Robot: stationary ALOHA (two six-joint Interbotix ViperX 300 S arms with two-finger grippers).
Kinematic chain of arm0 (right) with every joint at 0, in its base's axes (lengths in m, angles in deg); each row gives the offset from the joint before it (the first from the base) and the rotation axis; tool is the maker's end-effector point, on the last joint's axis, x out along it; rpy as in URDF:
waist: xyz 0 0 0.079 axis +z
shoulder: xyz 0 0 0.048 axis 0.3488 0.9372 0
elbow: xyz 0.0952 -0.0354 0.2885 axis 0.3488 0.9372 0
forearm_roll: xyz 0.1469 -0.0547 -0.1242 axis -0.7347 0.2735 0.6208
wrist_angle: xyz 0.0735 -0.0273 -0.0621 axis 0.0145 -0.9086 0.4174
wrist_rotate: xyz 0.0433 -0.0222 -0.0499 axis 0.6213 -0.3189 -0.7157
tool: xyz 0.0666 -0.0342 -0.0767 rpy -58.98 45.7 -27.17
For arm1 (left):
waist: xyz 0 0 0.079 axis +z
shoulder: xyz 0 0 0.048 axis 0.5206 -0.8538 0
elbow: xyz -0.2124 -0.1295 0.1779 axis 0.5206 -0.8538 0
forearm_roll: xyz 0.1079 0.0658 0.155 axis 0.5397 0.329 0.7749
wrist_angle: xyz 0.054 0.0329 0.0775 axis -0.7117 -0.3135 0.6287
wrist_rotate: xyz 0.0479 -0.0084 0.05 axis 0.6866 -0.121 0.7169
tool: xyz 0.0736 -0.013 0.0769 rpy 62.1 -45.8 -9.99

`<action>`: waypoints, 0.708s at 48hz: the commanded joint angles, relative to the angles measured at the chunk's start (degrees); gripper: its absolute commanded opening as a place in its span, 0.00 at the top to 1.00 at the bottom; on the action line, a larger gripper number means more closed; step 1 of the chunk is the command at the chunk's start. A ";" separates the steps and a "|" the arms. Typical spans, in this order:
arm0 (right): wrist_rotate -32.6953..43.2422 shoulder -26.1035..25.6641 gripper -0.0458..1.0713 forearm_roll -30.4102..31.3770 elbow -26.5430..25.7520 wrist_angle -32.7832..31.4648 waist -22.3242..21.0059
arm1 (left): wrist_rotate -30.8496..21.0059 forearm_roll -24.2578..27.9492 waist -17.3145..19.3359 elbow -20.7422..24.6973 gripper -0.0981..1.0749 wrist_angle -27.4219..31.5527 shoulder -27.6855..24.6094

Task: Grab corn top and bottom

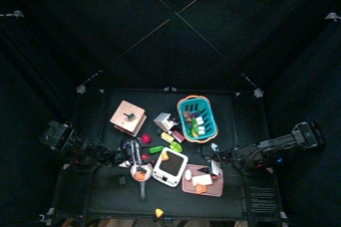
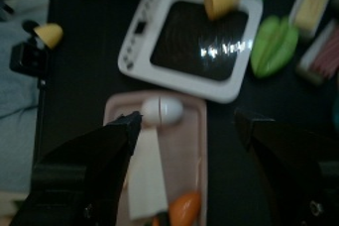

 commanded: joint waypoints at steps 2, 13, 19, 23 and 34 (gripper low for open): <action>-0.09 1.14 0.03 5.98 -0.97 5.80 -4.31 | -0.18 0.35 1.67 2.46 0.14 7.38 1.58; -0.09 3.52 0.04 5.89 -1.14 7.12 -7.91 | 1.05 2.55 5.71 7.65 0.14 21.53 -0.70; -0.53 6.59 0.04 5.45 0.00 9.93 -7.82 | 1.32 2.81 6.68 8.44 0.14 22.41 -2.29; -0.79 8.70 0.04 5.98 -0.70 10.20 -7.73 | 1.41 2.37 7.12 8.96 0.13 22.41 -3.43; -0.18 9.76 0.04 8.79 -1.85 8.79 -7.56 | 1.58 2.02 8.61 9.84 0.09 22.76 -7.03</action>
